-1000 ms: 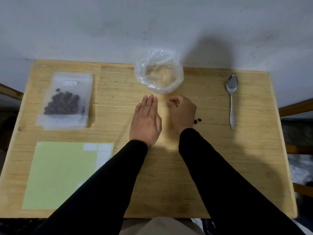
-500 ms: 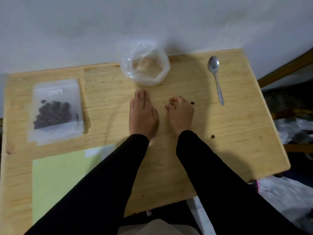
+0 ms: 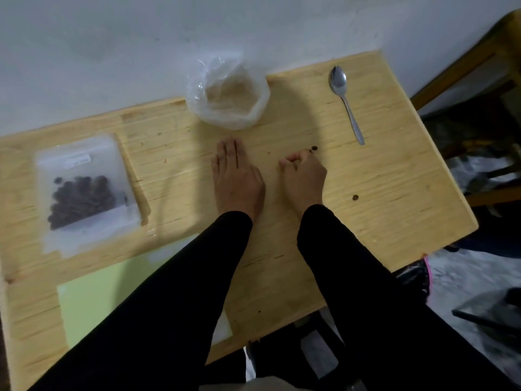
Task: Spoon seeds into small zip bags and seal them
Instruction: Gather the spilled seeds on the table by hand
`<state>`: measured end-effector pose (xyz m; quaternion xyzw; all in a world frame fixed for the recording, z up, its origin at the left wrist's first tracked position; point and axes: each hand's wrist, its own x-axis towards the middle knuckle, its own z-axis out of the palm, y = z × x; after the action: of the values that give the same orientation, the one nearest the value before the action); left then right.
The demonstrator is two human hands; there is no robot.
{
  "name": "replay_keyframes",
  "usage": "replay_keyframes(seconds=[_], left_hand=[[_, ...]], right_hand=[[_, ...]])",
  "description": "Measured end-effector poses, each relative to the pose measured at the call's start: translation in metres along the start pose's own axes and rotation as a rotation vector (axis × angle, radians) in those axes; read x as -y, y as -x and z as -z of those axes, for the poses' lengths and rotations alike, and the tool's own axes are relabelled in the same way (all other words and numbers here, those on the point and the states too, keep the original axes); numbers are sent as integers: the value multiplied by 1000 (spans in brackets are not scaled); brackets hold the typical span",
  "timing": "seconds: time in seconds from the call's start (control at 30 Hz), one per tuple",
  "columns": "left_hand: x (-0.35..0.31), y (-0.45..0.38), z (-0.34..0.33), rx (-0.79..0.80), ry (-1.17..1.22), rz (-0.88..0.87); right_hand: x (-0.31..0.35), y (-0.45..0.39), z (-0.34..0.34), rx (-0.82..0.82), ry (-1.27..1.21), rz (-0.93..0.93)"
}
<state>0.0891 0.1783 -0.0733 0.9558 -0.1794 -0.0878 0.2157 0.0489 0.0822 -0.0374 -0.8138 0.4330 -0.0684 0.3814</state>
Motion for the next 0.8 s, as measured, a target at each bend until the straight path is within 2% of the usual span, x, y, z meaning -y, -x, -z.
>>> replay_keyframes(seconds=[0.17,0.23,0.3,0.37,0.43,0.6,0.8], left_hand=[[-2,8,-1,22,58,-241],[-8,10,-5,32,47,-332],[-17,6,-8,71,13,-360],[-23,-5,-11,80,-7,-359],[-25,-13,-12,64,-26,-341],[-27,-17,-15,76,-70,-321],[-27,-18,-16,78,-73,-314]], right_hand=[[-19,13,18,14,-425,-195],[-24,10,28,40,-517,-272],[-24,7,34,44,-665,-322],[-27,4,39,5,-698,-296],[-32,-3,42,-46,-661,-278],[-34,-19,42,-69,-305,-109],[-36,-31,29,-51,-115,-8]])
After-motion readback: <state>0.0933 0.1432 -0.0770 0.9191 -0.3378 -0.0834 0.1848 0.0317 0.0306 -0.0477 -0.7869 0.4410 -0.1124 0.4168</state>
